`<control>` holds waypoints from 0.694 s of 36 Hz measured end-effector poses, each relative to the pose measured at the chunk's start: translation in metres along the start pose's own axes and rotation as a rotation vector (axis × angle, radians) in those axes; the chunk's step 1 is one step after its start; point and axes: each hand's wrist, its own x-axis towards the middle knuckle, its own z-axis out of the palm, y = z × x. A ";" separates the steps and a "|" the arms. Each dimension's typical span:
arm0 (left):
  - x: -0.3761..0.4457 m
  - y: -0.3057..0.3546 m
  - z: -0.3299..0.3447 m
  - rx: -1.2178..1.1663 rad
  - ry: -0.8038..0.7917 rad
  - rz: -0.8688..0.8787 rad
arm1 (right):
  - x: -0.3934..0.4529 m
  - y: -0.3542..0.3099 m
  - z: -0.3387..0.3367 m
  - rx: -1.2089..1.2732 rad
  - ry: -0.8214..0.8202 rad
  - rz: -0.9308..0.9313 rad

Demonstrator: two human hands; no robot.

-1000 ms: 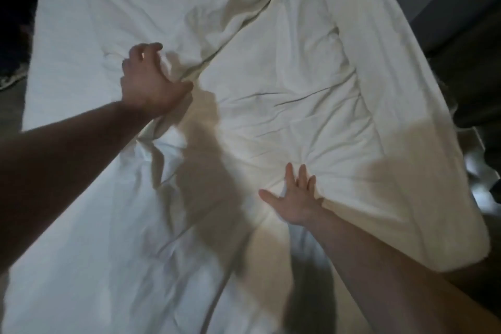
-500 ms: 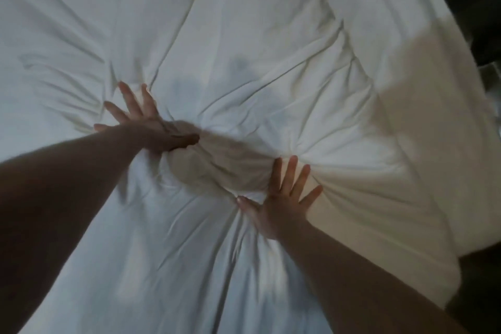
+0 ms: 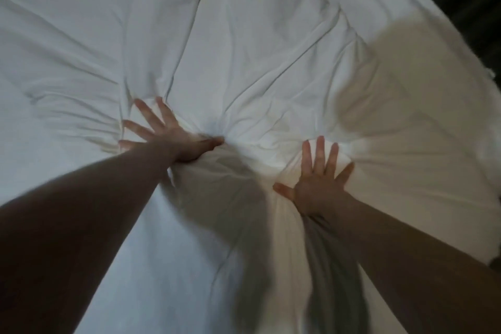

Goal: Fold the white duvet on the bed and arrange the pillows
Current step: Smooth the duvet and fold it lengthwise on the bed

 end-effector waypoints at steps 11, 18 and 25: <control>0.004 -0.019 0.020 -0.057 0.174 0.127 | -0.010 -0.008 0.008 0.022 0.166 0.057; -0.052 -0.066 0.059 -0.290 0.612 0.391 | -0.050 0.004 0.016 0.170 0.343 -0.053; -0.199 -0.117 0.110 -0.638 0.586 0.385 | -0.150 0.057 0.040 0.605 0.455 -0.260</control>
